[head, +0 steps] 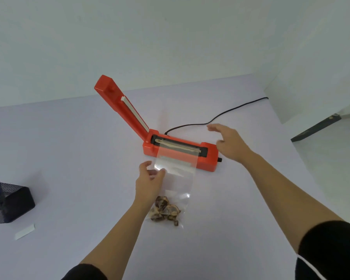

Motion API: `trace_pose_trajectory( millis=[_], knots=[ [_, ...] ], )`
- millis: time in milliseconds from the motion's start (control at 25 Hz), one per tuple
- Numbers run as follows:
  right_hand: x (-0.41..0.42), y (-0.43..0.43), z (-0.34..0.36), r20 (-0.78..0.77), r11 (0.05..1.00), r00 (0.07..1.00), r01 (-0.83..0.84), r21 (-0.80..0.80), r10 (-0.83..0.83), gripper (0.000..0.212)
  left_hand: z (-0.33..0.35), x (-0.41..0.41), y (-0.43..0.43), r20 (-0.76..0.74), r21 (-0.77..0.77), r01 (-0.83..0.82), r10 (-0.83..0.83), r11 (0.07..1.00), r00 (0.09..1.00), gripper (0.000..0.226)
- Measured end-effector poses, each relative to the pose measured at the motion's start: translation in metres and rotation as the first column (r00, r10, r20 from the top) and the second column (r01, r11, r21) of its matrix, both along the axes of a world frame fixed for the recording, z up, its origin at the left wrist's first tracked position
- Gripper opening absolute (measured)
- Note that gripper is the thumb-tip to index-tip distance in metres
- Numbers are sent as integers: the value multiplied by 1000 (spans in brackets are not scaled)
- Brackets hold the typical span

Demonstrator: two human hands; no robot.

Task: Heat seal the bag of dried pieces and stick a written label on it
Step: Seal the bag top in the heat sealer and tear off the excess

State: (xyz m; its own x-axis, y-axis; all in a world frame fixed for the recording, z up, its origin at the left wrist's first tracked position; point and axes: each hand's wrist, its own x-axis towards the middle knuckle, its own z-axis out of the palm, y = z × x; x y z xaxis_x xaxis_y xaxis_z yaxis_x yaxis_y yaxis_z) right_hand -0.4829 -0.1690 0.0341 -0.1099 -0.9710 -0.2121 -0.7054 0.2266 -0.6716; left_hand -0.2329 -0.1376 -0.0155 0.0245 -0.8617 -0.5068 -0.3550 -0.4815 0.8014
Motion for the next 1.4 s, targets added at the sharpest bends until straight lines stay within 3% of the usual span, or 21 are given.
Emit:
trace_pose_trajectory(
  millis=[120, 200, 320, 440, 520, 720, 1160, 1400],
  knots=[
    [-11, 29, -17, 30, 962, 986, -164, 219, 161, 83, -3, -25, 12, 294, -311, 116, -21, 943, 956, 78],
    [-11, 36, -25, -40, 923, 956, -268, 275, 290, 99, -7, -47, 20, 463, -398, 296, -88, 868, 882, 85],
    [-14, 37, -34, -196, 907, 899, -340, 250, 391, 115, -16, -81, 31, 639, -386, 509, -175, 769, 749, 90],
    [-15, 39, -42, -266, 906, 871, -366, 212, 414, 117, -28, -102, 33, 778, -288, 607, -188, 741, 599, 93],
    [-15, 41, -47, -285, 915, 871, -360, 183, 400, 112, -36, -107, 33, 797, -270, 586, -164, 764, 581, 94],
    [-16, 41, -51, -286, 928, 883, -350, 130, 373, 97, -45, -110, 30, 825, -335, 621, -97, 709, 556, 55],
    [-16, 42, -56, -337, 941, 879, -323, 95, 336, 97, -34, -92, 17, 855, -367, 730, -100, 576, 509, 48],
    [-16, 42, -56, -332, 941, 880, -323, 103, 339, 95, -22, -88, 7, 835, -411, 732, -99, 544, 542, 42]
  ],
)
